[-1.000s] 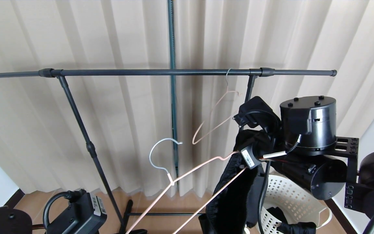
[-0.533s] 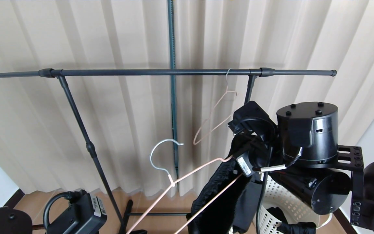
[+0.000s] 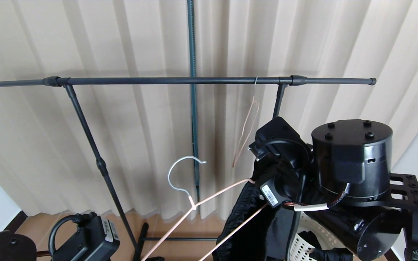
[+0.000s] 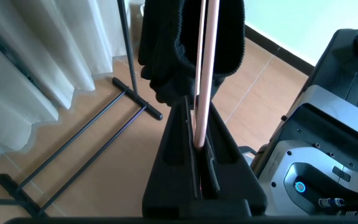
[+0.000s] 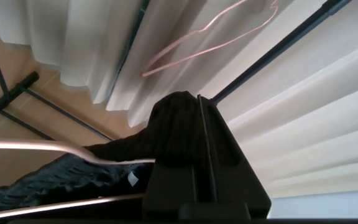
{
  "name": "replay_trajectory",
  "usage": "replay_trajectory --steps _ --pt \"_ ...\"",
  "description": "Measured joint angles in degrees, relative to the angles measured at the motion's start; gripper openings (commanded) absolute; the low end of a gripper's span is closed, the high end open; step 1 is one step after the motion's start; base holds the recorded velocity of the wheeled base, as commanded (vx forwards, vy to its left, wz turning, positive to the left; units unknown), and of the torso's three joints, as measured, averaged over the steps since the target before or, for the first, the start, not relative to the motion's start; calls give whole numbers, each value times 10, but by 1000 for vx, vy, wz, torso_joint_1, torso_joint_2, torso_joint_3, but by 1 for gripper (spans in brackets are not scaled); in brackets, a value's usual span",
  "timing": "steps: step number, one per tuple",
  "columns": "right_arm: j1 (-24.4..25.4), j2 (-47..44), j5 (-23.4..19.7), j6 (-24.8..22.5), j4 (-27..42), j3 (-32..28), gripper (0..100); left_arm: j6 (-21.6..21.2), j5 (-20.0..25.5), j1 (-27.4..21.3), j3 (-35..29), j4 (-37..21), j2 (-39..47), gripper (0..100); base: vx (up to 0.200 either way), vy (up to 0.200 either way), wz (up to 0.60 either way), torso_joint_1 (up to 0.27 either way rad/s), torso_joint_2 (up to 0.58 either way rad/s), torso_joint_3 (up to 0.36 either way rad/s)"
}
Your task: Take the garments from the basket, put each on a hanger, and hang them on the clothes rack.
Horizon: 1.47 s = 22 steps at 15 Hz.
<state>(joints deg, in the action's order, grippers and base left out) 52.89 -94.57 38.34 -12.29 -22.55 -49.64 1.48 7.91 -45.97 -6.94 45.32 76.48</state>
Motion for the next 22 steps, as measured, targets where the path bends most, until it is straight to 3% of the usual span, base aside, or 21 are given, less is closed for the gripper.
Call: replay_trajectory --steps 15,22 --pt "91 10 10 30 0 3 0 0 0 0 1 0 2 0 0 0 0 0 0 0" --pt "111 6 9 76 -20 -21 0 0 0 2 -5 1 9 0 0 0 0 0 0 0"
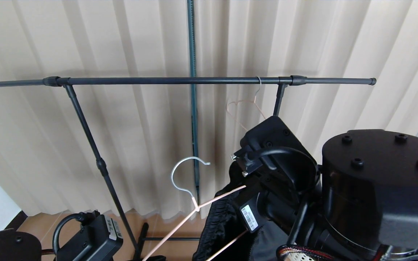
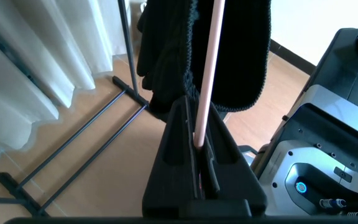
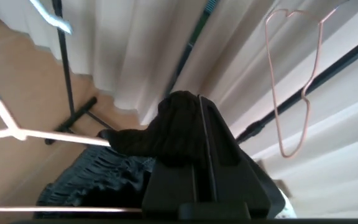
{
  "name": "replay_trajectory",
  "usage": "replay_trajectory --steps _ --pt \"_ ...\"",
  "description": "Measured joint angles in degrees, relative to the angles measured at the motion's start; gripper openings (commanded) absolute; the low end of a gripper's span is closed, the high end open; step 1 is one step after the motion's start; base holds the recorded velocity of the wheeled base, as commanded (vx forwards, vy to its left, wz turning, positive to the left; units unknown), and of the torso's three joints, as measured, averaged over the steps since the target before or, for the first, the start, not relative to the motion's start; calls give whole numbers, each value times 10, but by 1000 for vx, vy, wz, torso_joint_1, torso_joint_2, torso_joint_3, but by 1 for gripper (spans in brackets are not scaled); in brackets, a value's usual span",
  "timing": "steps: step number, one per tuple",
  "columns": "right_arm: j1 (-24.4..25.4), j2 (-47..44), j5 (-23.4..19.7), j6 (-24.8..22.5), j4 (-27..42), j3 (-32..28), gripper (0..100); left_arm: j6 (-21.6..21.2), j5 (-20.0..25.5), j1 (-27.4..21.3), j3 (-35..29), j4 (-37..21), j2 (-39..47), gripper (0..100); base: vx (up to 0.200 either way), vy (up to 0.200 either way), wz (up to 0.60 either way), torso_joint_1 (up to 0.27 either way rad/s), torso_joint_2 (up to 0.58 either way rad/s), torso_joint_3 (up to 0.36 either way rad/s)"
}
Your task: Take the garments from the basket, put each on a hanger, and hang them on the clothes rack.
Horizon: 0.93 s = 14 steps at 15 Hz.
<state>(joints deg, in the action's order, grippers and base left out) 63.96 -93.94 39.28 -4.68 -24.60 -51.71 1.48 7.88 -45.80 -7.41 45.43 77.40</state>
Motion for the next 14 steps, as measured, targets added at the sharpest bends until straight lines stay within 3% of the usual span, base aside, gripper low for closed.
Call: replay_trajectory --steps 5,14 --pt "14 -3 0 1 -42 1 0 1 0 2 -6 1 5 0 0 0 0 0 0 0" --pt "45 -13 1 8 -47 5 0 5 -1 7 -11 12 11 0 0 0 0 0 0 0"
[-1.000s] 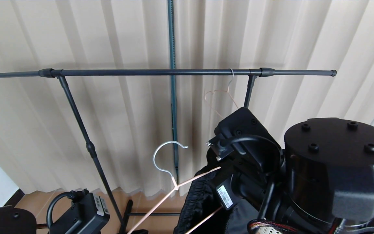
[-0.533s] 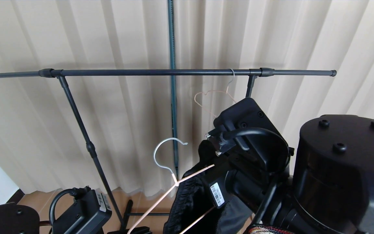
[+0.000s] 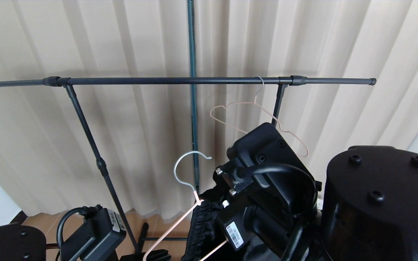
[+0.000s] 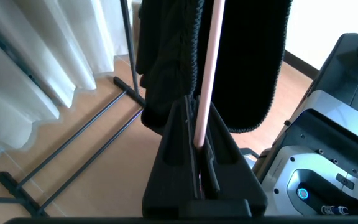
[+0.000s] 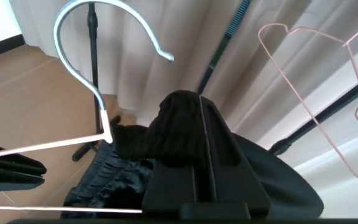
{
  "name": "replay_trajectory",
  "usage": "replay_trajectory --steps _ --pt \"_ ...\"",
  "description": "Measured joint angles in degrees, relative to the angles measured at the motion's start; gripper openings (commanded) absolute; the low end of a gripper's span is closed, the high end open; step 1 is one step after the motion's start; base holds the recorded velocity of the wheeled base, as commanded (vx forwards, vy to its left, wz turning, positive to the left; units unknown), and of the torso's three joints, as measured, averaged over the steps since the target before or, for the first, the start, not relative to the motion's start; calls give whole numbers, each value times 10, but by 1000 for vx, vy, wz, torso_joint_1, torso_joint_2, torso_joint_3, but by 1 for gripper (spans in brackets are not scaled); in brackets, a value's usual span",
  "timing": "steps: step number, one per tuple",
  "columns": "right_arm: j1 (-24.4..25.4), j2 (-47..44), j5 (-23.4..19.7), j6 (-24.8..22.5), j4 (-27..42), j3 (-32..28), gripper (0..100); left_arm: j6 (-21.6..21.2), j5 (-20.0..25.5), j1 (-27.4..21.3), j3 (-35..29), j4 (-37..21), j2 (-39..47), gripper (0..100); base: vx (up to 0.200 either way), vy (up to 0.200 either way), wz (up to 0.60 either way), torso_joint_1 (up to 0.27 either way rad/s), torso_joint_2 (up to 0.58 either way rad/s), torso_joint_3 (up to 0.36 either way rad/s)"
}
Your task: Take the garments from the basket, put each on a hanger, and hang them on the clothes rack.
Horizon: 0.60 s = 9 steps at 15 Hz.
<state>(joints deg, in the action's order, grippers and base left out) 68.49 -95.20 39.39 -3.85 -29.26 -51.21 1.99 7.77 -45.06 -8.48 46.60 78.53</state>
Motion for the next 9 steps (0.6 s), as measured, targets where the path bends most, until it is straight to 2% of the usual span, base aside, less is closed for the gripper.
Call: replay_trajectory --steps 6,9 --pt "0 -7 2 1 -6 0 0 0 0 3 4 18 6 0 0 0 0 0 0 0" --pt "0 -11 3 0 -44 0 0 -3 0 2 6 19 6 0 0 0 0 0 0 0"
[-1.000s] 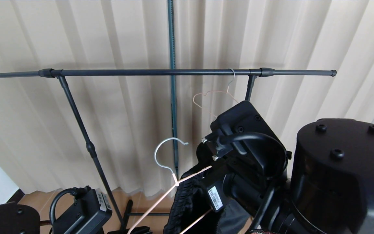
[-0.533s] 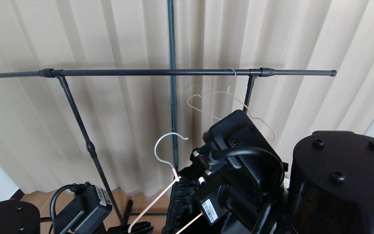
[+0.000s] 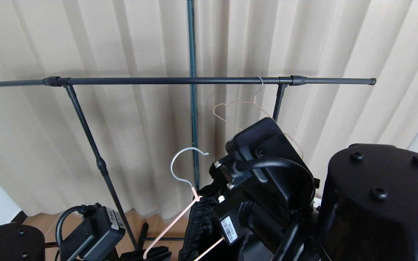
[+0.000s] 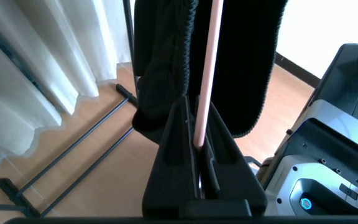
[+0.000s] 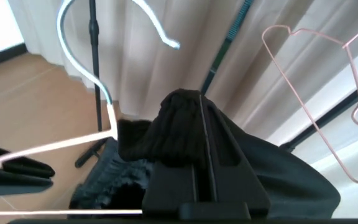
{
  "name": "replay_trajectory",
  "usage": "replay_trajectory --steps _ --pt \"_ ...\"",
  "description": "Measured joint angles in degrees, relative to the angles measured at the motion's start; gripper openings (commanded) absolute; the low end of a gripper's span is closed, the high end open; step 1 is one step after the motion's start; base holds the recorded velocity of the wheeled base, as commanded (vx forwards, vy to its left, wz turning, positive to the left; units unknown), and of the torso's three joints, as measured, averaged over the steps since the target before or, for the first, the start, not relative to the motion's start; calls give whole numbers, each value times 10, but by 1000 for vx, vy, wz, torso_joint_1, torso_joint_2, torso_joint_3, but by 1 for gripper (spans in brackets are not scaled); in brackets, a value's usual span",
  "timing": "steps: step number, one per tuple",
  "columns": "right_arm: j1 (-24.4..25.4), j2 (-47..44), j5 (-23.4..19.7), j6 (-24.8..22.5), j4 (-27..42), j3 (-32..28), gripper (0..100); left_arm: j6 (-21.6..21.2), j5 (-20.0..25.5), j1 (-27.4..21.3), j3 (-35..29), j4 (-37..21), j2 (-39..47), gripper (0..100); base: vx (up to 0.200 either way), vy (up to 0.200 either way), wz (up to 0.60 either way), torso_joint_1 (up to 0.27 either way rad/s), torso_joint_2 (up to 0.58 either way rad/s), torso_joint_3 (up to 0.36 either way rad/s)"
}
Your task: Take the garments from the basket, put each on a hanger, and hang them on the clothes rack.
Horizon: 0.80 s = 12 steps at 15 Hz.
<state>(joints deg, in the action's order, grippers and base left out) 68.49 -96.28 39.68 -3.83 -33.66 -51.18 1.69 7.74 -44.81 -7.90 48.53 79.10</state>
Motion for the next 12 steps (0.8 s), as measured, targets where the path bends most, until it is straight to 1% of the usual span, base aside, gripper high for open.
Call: replay_trajectory --steps 5,9,12 --pt "-2 0 1 0 -5 0 0 -1 0 -1 2 -1 -1 0 0 0 0 0 0 0" --pt "-20 3 1 0 -6 -4 0 -7 0 -2 8 0 -2 0 0 0 0 0 0 0" --pt "-26 3 2 -1 -25 -6 0 -8 0 -3 9 0 -2 0 0 0 0 0 0 0"
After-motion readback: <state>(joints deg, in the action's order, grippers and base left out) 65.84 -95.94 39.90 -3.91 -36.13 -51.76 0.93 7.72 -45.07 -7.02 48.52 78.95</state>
